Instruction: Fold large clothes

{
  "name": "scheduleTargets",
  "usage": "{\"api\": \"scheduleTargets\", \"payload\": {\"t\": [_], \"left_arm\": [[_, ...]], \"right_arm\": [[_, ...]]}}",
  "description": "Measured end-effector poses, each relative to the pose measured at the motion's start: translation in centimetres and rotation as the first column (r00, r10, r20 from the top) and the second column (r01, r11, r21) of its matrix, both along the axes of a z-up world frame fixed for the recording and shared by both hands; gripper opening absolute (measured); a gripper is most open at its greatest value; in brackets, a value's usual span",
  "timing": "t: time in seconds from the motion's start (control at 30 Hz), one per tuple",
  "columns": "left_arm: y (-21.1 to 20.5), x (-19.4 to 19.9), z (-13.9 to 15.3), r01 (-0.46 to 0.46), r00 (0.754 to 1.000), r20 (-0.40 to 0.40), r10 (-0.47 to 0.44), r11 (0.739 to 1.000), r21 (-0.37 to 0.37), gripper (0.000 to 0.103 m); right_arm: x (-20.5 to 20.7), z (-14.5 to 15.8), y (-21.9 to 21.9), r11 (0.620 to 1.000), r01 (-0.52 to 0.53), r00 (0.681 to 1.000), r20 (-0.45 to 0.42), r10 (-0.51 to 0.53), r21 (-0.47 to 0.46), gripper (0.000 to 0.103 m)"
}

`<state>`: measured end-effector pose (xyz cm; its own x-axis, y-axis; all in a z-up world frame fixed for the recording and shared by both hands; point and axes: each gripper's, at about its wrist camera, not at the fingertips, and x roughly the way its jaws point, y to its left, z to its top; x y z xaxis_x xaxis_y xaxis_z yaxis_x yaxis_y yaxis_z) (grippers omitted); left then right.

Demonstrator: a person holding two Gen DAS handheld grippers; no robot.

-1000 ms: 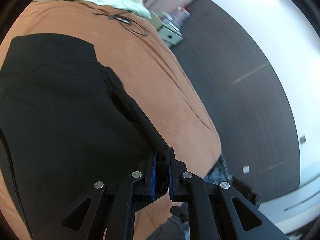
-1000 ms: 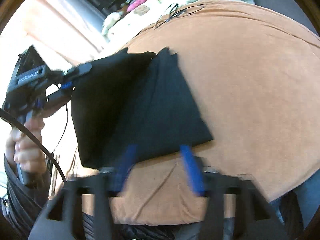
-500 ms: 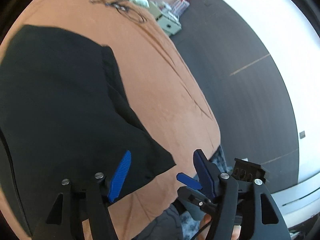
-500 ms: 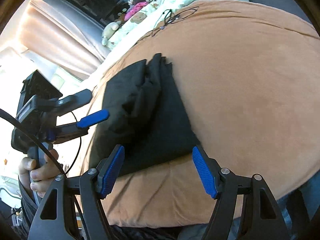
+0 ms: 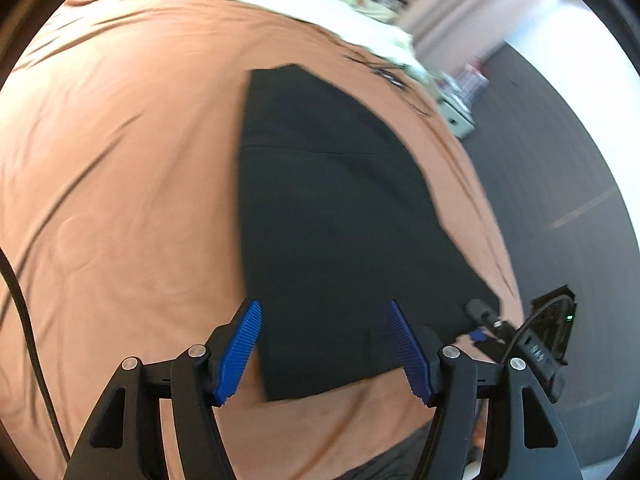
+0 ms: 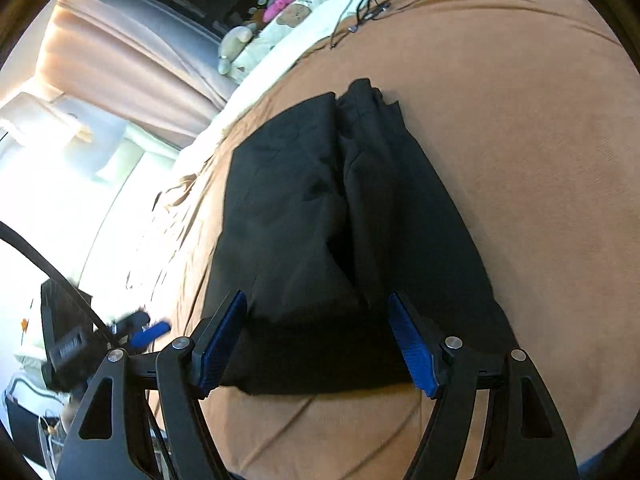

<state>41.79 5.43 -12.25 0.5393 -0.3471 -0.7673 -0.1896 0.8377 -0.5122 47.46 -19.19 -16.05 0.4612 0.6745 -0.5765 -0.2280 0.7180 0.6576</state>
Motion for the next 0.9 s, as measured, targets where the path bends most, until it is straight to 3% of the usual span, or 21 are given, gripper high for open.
{"api": "scheduleTargets", "payload": {"t": [0.03,0.07,0.1,0.2,0.3,0.4,0.5,0.77,0.87,0.9], "left_arm": [[0.7,-1.1,-0.5,-0.018,1.000,-0.009,0.018,1.000,0.006,0.067],[1.2,-1.5,-1.0,-0.034,0.999,-0.019,0.034,0.999,0.011,0.067],[1.7,-2.1,-1.5,-0.049,0.998,-0.031,0.049,0.999,0.016,0.067],[2.2,-3.0,-2.8,-0.077,0.994,-0.069,0.078,0.997,0.025,0.067],[2.5,-5.0,-3.6,-0.092,0.990,-0.108,0.095,0.995,0.028,0.067],[3.6,-6.7,-3.9,-0.105,0.987,-0.113,0.110,0.993,0.056,0.067],[4.7,-6.9,-4.4,-0.137,0.983,-0.121,0.140,0.990,0.033,0.067],[2.7,-2.1,-6.6,-0.077,0.991,-0.105,0.079,0.997,0.021,0.067],[1.7,-0.3,-7.6,-0.038,0.992,-0.118,0.036,0.999,-0.016,0.067],[1.7,0.0,-7.7,-0.029,0.993,-0.117,0.028,1.000,-0.010,0.067]], "right_arm": [[-0.2,0.2,0.0,1.000,0.005,1.000,0.014,-0.005,-0.007,0.065],[-0.2,0.4,-0.1,1.000,0.005,1.000,0.029,-0.005,-0.017,0.045],[-0.5,0.6,-0.2,1.000,0.001,0.999,0.037,0.000,-0.030,0.034],[-1.0,0.4,-0.7,0.997,-0.008,0.997,0.077,0.013,-0.071,0.021],[-1.2,-0.9,-0.6,0.993,-0.008,0.997,0.073,0.017,-0.119,0.019],[-1.5,-2.0,-1.3,0.994,0.005,0.999,0.051,0.000,-0.108,0.017],[-2.5,-2.0,-2.2,0.995,0.029,0.999,0.044,-0.025,-0.096,0.014],[-4.2,-2.5,-3.2,0.995,0.073,0.997,0.004,-0.073,-0.067,0.014],[-4.6,-1.5,-3.9,0.996,0.076,0.997,-0.012,-0.076,-0.046,0.017],[-4.7,-1.1,-4.1,0.995,0.083,0.996,-0.009,-0.084,-0.058,0.023]]}}
